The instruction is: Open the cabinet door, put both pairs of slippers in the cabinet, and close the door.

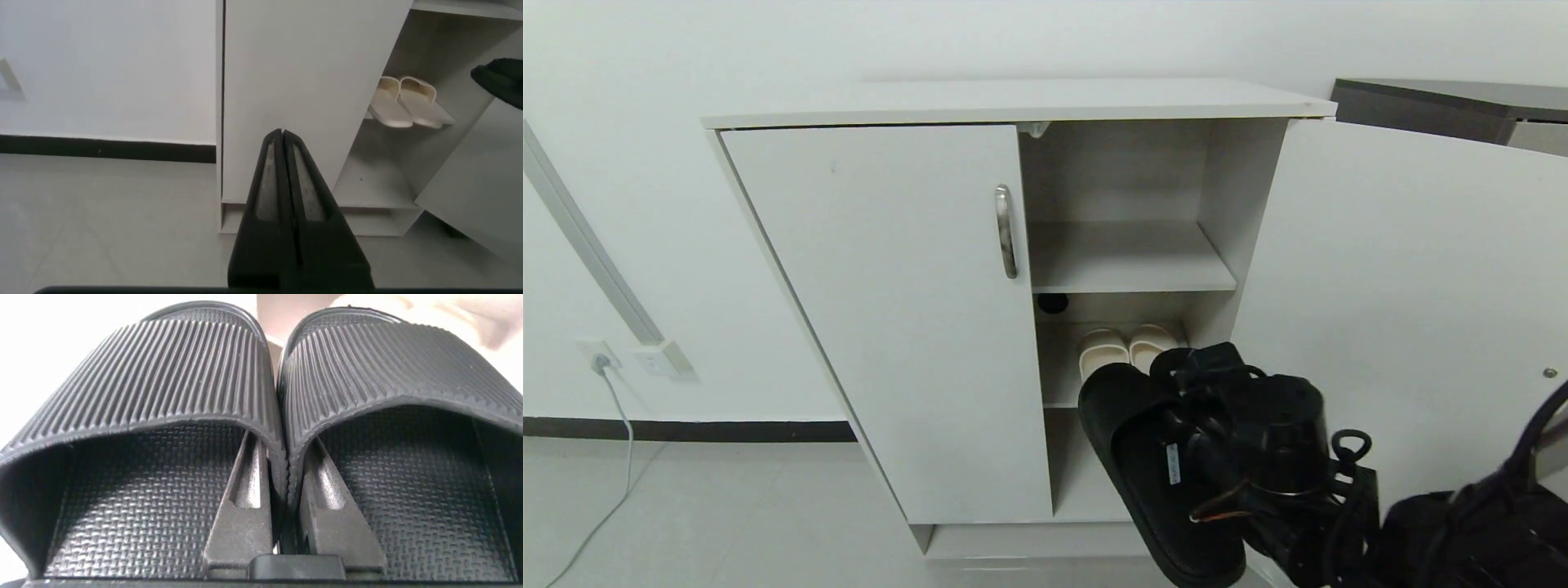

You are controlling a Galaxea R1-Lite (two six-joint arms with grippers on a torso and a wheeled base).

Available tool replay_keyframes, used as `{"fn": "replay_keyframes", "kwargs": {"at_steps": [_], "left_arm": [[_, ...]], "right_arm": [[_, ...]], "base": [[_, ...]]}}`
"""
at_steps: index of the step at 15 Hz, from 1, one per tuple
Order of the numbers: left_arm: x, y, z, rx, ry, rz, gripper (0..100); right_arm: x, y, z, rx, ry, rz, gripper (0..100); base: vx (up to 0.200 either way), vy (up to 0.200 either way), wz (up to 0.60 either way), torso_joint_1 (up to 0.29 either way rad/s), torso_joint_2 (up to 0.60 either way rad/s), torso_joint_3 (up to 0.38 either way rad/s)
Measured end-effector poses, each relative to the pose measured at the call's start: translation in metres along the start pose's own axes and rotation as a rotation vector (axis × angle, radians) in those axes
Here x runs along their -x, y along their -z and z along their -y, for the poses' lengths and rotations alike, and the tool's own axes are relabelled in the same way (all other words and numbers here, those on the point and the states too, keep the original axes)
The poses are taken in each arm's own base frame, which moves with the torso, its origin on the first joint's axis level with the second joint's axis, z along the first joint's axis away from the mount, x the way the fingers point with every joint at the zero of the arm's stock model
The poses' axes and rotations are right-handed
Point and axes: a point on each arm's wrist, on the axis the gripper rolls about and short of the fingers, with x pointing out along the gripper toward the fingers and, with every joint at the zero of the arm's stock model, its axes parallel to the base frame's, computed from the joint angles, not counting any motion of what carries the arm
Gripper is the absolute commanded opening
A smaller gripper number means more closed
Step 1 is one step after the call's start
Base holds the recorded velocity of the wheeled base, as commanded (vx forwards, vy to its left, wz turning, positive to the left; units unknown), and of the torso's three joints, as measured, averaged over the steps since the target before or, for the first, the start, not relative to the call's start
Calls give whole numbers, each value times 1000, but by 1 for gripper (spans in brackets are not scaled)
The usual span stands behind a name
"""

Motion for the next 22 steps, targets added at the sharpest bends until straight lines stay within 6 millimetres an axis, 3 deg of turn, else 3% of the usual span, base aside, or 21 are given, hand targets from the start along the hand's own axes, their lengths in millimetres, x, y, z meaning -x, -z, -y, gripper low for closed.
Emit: {"fn": "replay_keyframes", "kwargs": {"at_steps": [3, 6, 9, 14, 22], "left_arm": [[0, 0, 0, 0, 0, 0, 0], [0, 0, 0, 0, 0, 0, 0], [0, 0, 0, 0, -1, 0, 0], [0, 0, 0, -2, 0, 0, 0], [0, 0, 0, -3, 1, 0, 0]], "right_arm": [[-9, -21, -24, -18, 101, -117, 0], [2, -72, -43, -92, 189, -108, 0], [21, -115, -48, -135, 206, -25, 0], [15, -122, -37, -161, 235, -10, 0], [12, -118, -38, -154, 240, -18, 0]], "base": [[0, 0, 0, 0, 0, 0], [0, 0, 0, 0, 0, 0], [0, 0, 0, 0, 0, 0], [0, 0, 0, 0, 0, 0], [200, 0, 0, 1, 2, 5]]}}
